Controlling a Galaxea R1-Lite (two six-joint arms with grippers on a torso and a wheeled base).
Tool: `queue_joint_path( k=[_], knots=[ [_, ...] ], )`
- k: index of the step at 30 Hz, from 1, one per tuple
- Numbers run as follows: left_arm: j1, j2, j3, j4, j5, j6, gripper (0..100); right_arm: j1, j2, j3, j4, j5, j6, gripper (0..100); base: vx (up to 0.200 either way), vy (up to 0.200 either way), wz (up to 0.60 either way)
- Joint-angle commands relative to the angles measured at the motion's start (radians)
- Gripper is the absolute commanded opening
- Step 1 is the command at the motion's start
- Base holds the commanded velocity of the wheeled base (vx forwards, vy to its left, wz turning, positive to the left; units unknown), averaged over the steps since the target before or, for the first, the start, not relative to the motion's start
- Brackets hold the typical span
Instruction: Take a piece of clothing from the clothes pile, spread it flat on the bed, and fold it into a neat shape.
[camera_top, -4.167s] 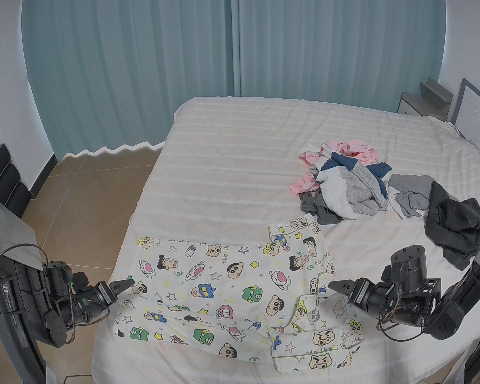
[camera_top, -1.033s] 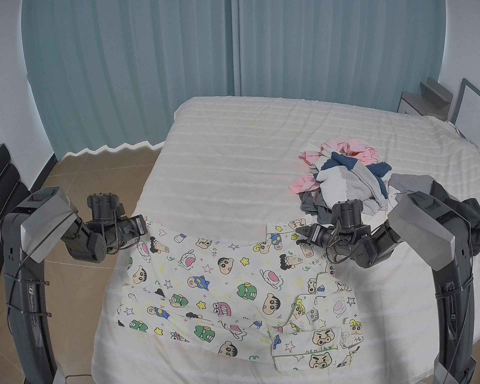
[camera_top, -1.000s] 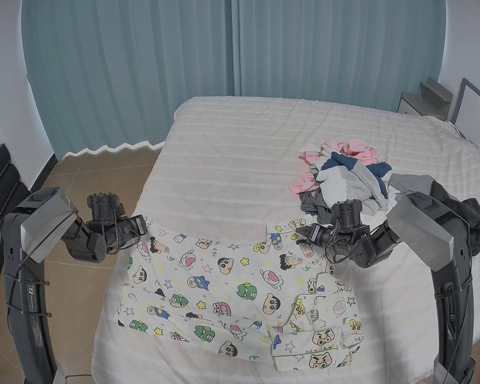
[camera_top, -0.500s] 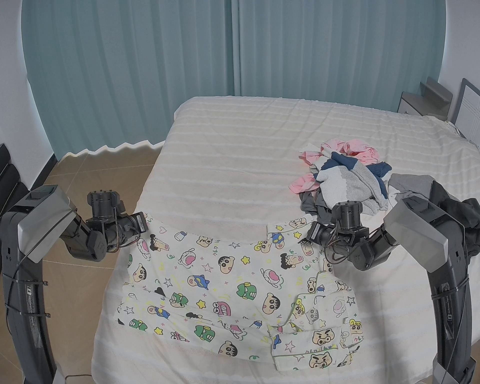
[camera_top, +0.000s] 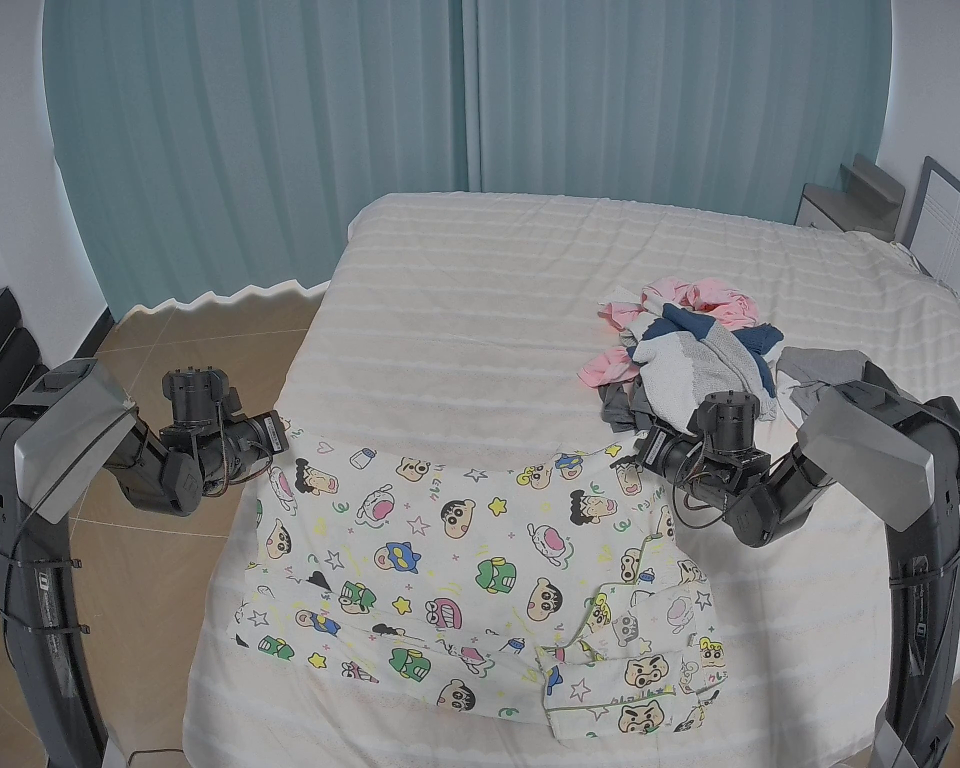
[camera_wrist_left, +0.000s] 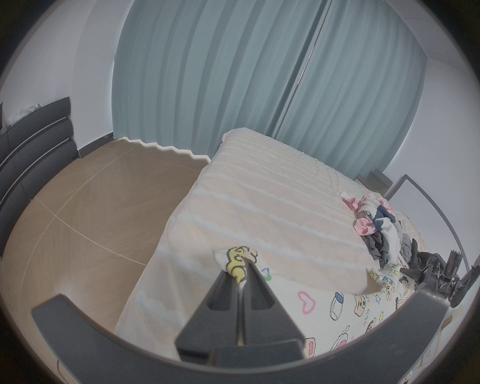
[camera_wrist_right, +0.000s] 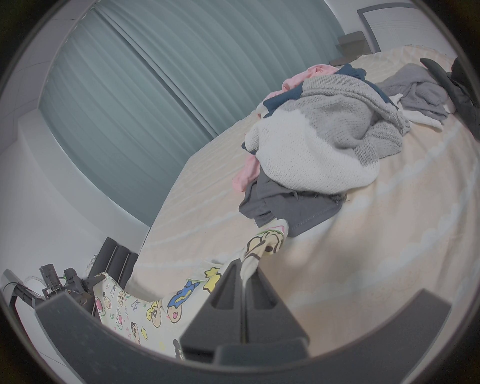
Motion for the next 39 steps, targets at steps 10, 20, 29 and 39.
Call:
queue_joint_path(
  k=[10,20,29,39],
  knots=[
    [0.036,-0.084,0.133,-0.065,-0.038,0.003,0,0.007,-0.150,0.186,-0.079,0.034,-0.009,0,0.000,0.000,0.00],
    [0.068,-0.152,0.277,-0.118,-0.093,0.024,0,0.007,-0.262,0.468,-0.225,0.117,-0.062,0,0.000,0.000,0.00],
    [0.069,-0.155,0.475,-0.238,-0.120,0.133,0,0.022,-0.265,0.764,-0.470,0.161,-0.106,0,0.000,0.000,0.00],
    [0.062,-0.150,0.601,-0.333,-0.122,0.157,0,0.064,-0.212,0.985,-0.596,0.198,-0.149,0,0.000,0.000,0.00]
  ],
)
